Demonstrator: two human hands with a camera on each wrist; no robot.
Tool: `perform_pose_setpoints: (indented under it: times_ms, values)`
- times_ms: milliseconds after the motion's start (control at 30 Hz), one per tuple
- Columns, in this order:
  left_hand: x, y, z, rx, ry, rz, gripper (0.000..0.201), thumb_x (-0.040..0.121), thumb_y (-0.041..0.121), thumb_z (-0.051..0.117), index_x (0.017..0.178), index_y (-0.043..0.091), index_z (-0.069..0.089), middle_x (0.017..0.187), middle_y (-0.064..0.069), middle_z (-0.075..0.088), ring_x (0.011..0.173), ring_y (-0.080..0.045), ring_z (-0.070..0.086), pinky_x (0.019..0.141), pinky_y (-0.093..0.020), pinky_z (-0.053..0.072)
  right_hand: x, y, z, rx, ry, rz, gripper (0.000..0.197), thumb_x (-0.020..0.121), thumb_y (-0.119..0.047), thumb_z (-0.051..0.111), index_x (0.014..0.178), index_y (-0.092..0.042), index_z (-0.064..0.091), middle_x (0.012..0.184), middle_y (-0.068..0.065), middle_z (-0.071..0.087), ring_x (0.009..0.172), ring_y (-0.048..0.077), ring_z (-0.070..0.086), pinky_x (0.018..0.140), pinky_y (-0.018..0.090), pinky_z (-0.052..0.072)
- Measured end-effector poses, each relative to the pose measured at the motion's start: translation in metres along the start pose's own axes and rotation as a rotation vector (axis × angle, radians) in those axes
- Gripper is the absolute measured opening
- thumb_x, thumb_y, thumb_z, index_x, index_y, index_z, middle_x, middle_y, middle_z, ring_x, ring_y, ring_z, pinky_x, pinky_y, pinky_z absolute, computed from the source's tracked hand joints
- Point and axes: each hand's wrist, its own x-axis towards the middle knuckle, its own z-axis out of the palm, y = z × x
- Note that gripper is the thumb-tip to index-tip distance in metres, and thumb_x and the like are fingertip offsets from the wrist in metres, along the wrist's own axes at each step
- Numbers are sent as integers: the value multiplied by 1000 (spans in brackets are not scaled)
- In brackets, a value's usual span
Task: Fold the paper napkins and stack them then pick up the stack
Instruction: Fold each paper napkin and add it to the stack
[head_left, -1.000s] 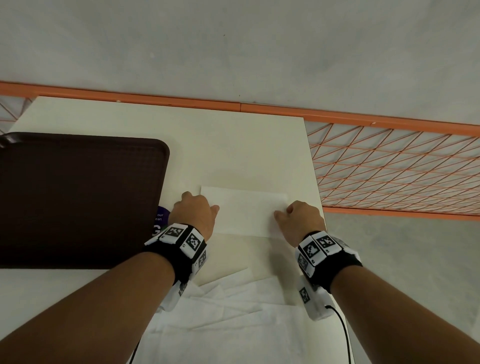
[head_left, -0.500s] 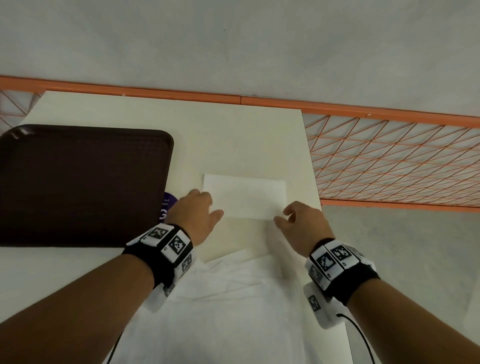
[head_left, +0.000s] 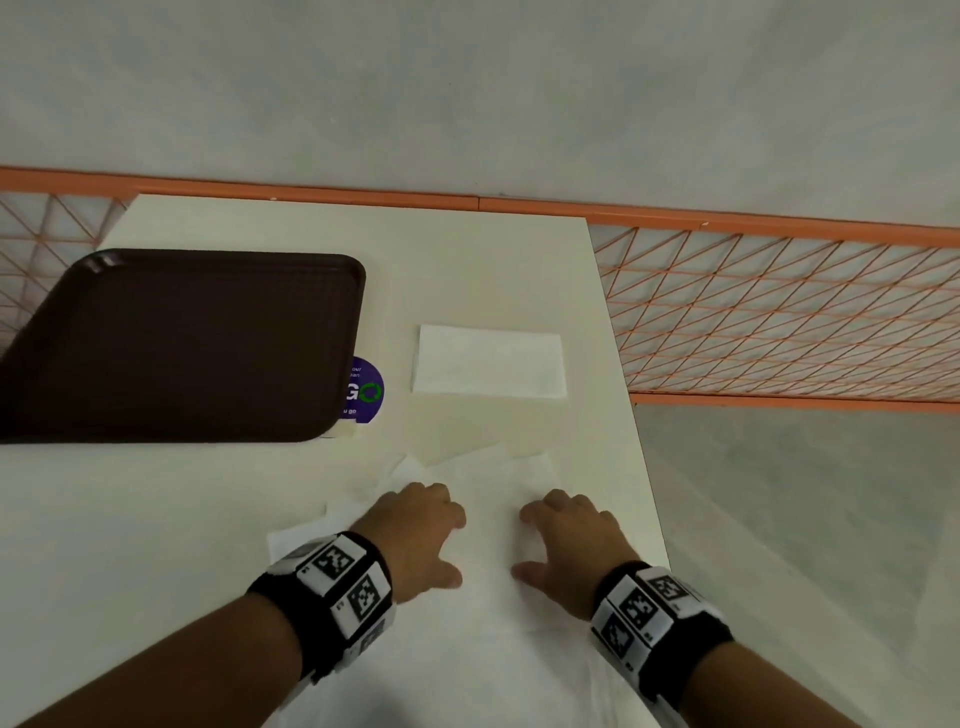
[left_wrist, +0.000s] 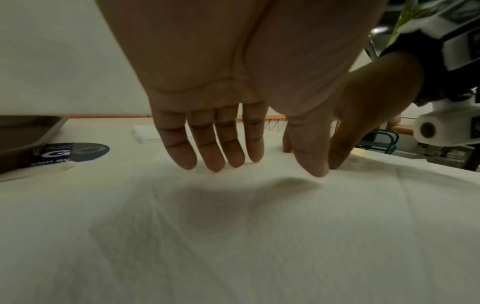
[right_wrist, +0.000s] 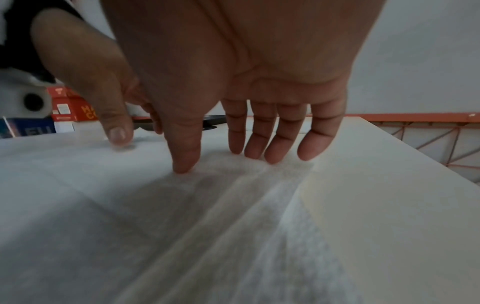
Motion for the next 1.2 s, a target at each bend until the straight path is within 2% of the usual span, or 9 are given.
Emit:
perform_pose_setpoints:
  times_ms: [200,367,500,667,733,800,867,1067,1200]
  values:
    - [-9,9,19,22,86,-40,60,85,47,62,137,24,42,130,5,42,119,-18,42,100,-32,38,3,-6,-3,-47,3,45,43,86,-50,61,119,-25,51,120,-4,54,114,21,47,96,38,36]
    - [-14,12,27,-29,137,-70,57,88,43,60,138,25,39,133,6,41,121,-17,41,101,-31,37,1,-4,1,16,9,148,59,81,-55,63,129,-26,44,127,-2,49,119,22,46,99,41,37]
    - [-17,14,31,-62,165,-78,55,89,41,58,138,25,38,134,7,40,122,-15,40,98,-30,39,-1,-4,2,63,11,188,59,80,-56,66,125,-24,45,123,-1,51,115,22,49,96,40,39]
    - [-19,15,35,-81,189,-81,55,90,40,57,139,25,37,135,8,39,123,-14,38,95,-28,41,-4,-2,3,140,20,308,77,75,-56,71,135,-21,39,131,1,47,120,23,48,98,40,43]
    - [-19,15,36,-83,198,-81,55,91,39,57,140,25,36,136,8,38,124,-14,37,95,-28,41,-4,-2,2,237,1,338,71,76,-47,74,134,-21,41,126,1,54,113,21,55,94,35,47]
    - [-20,15,36,-90,205,-84,55,91,39,57,140,25,35,137,8,38,125,-14,37,95,-28,42,-5,-3,0,390,32,377,59,79,-34,74,129,-22,47,110,-2,60,97,19,61,86,30,50]
    - [-20,15,37,-99,208,-89,55,91,38,57,140,25,36,136,8,38,125,-14,37,94,-29,43,-7,-4,0,496,88,399,47,82,-28,71,124,-23,51,98,-6,58,91,17,61,85,31,52]
    - [-20,14,40,-116,224,-96,57,91,39,58,140,25,34,137,8,38,126,-14,37,94,-32,45,-26,-11,0,286,222,280,15,94,-35,52,106,-27,58,101,-5,65,88,20,61,74,26,47]
    - [-20,12,42,-148,250,-94,60,90,40,59,141,26,32,138,8,37,126,-13,37,95,-33,46,-35,-13,10,188,352,105,14,94,-34,53,100,-26,64,111,-12,61,105,15,56,87,28,42]
